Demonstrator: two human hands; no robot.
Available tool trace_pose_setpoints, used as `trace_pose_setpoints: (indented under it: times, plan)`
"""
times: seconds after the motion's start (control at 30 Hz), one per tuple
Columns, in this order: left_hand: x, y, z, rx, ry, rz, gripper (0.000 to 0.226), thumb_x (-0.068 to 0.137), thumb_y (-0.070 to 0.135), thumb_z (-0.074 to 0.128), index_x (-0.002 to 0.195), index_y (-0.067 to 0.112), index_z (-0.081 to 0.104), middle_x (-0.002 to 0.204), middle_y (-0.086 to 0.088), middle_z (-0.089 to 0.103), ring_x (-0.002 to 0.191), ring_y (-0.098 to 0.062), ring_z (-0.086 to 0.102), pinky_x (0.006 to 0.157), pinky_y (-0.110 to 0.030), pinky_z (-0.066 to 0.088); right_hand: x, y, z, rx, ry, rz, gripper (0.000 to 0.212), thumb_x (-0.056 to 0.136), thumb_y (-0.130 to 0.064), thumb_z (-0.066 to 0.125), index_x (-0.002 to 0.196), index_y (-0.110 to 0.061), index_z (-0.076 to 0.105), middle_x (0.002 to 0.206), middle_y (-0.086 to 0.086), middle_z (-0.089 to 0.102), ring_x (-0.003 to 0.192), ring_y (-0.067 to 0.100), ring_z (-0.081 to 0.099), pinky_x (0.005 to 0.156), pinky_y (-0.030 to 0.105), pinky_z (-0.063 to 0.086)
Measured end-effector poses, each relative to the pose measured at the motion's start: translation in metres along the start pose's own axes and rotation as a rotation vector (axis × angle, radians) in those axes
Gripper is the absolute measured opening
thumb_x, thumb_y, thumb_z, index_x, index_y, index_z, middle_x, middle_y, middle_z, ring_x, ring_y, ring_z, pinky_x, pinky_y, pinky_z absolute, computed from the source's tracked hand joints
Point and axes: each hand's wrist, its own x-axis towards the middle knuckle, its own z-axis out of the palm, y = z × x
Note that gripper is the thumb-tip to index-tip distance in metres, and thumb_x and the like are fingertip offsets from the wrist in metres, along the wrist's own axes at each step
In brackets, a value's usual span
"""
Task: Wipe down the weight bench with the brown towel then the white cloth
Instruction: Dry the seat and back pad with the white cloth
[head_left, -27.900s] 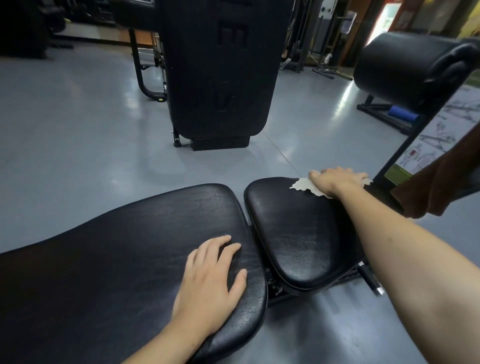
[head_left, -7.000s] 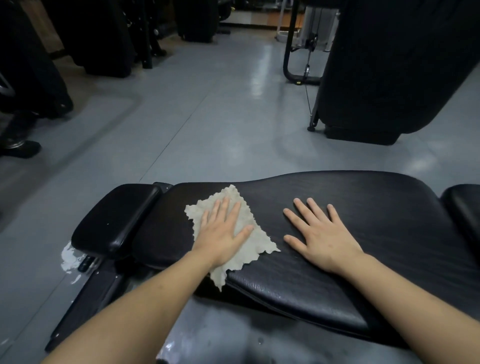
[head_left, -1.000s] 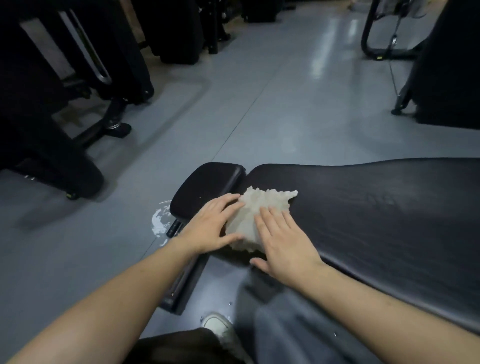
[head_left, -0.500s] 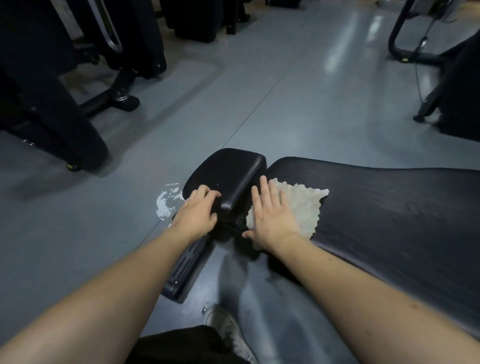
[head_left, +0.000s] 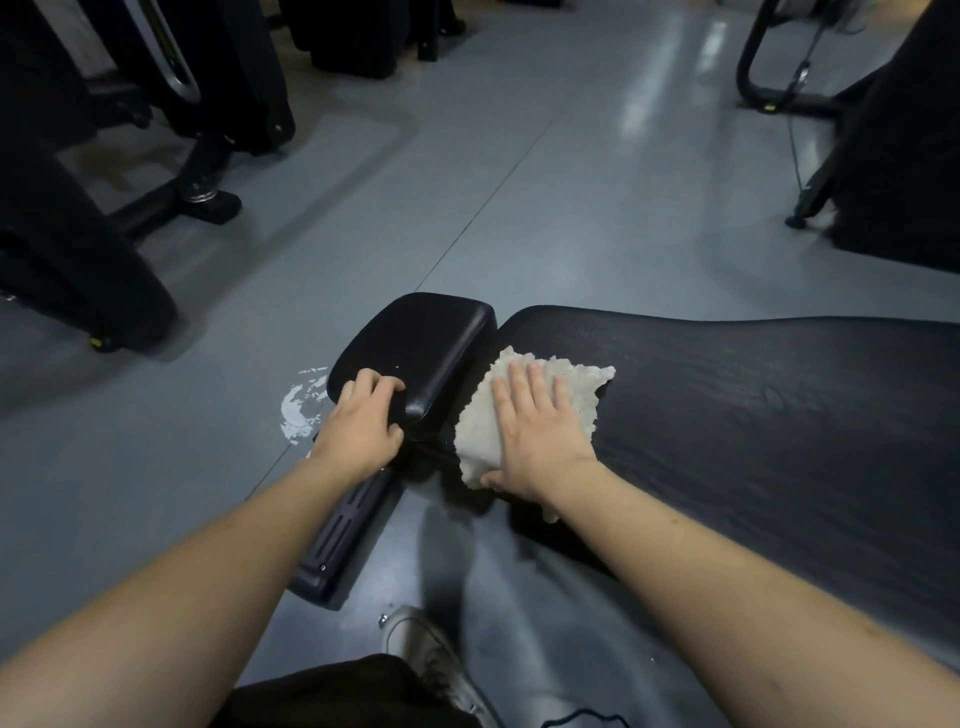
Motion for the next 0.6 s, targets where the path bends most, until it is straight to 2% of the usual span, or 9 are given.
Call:
trace_pose_setpoints:
  times: [0.23, 0.4, 0.6]
  plan:
    - [0.001, -0.006, 0.0, -0.023, 0.002, 0.012, 0.05, 0.084, 0.017, 0.061, 0.131, 0.026, 0.047, 0.128, 0.006, 0.038, 0.111, -0.015, 0.037, 0.084, -0.038, 0.049, 0.01, -0.016, 0.004, -0.021, 0.055, 0.028, 0.114, 0.09, -0.072, 0.047, 0.156, 0.0, -0.01, 0.162, 0.031, -0.014, 0.15, 0.049, -0.014, 0.12, 0.065, 0.001]
    - [0.008, 0.001, -0.005, -0.046, -0.042, -0.033, 0.05, 0.08, 0.013, 0.062, 0.127, 0.026, 0.048, 0.128, 0.004, 0.039, 0.105, -0.013, 0.033, 0.084, -0.033, 0.043, 0.026, -0.034, 0.003, -0.02, 0.055, 0.037, 0.11, 0.092, -0.07, 0.046, 0.157, 0.001, -0.008, 0.162, 0.031, -0.013, 0.15, 0.051, -0.013, 0.119, 0.066, 0.001]
    - [0.011, 0.015, -0.014, 0.04, -0.123, -0.094, 0.053, 0.085, 0.013, 0.062, 0.134, 0.021, 0.044, 0.135, -0.002, 0.036, 0.12, -0.023, 0.038, 0.086, -0.034, 0.042, 0.019, -0.029, 0.005, -0.005, 0.047, 0.048, 0.111, 0.091, -0.069, 0.049, 0.157, -0.004, -0.011, 0.164, 0.025, -0.016, 0.151, 0.047, -0.014, 0.119, 0.067, 0.003]
